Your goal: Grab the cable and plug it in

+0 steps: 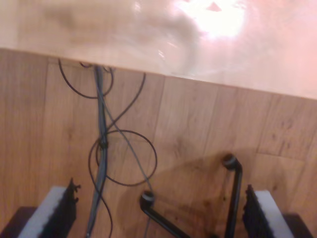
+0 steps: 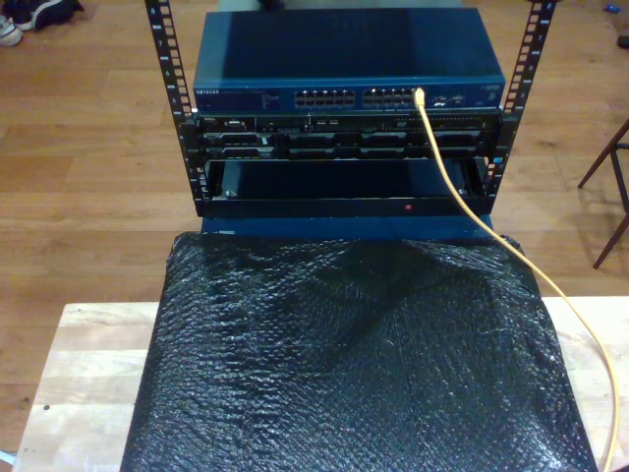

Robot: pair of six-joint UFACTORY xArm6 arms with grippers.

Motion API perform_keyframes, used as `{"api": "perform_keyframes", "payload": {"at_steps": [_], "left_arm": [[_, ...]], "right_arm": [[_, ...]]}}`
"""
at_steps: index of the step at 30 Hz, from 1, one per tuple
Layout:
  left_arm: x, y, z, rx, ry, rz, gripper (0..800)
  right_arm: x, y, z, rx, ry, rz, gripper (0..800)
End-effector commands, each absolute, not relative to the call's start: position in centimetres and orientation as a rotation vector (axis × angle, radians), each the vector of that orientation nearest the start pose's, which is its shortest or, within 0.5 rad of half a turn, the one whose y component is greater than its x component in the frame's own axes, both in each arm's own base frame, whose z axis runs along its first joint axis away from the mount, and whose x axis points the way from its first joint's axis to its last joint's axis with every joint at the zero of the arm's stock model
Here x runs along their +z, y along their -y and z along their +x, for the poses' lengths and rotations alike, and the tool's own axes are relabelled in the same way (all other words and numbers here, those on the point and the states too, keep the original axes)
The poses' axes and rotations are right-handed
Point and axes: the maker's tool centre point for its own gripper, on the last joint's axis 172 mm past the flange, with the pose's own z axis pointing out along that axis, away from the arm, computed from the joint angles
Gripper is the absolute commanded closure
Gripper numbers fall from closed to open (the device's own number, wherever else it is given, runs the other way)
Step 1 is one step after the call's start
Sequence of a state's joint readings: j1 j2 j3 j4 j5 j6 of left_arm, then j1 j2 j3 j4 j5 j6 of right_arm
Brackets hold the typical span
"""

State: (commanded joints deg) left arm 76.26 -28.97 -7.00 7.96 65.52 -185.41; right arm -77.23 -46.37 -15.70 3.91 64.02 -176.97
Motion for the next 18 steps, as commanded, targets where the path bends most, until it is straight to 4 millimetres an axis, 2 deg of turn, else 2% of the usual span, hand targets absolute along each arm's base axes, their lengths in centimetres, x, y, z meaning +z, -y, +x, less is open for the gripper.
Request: {"api": "perform_keyframes", "payload": {"at_steps": [4,14,18], "left_arm": [[4.0,-11.2,-0.3,-0.385,-2.829,-2.229,0],[4.0,-11.2,-0.3,-0.386,-2.827,-2.231,0],[4.0,-11.2,-0.3,-0.386,-2.827,-2.231,0]], "right_arm": [[12.2,21.3,5.2,0.133,-2.368,2.072,2],[8.3,17.7,3.1,0.241,-2.402,2.118,2],[8.0,17.6,2.6,0.248,-2.38,2.145,3]]}}
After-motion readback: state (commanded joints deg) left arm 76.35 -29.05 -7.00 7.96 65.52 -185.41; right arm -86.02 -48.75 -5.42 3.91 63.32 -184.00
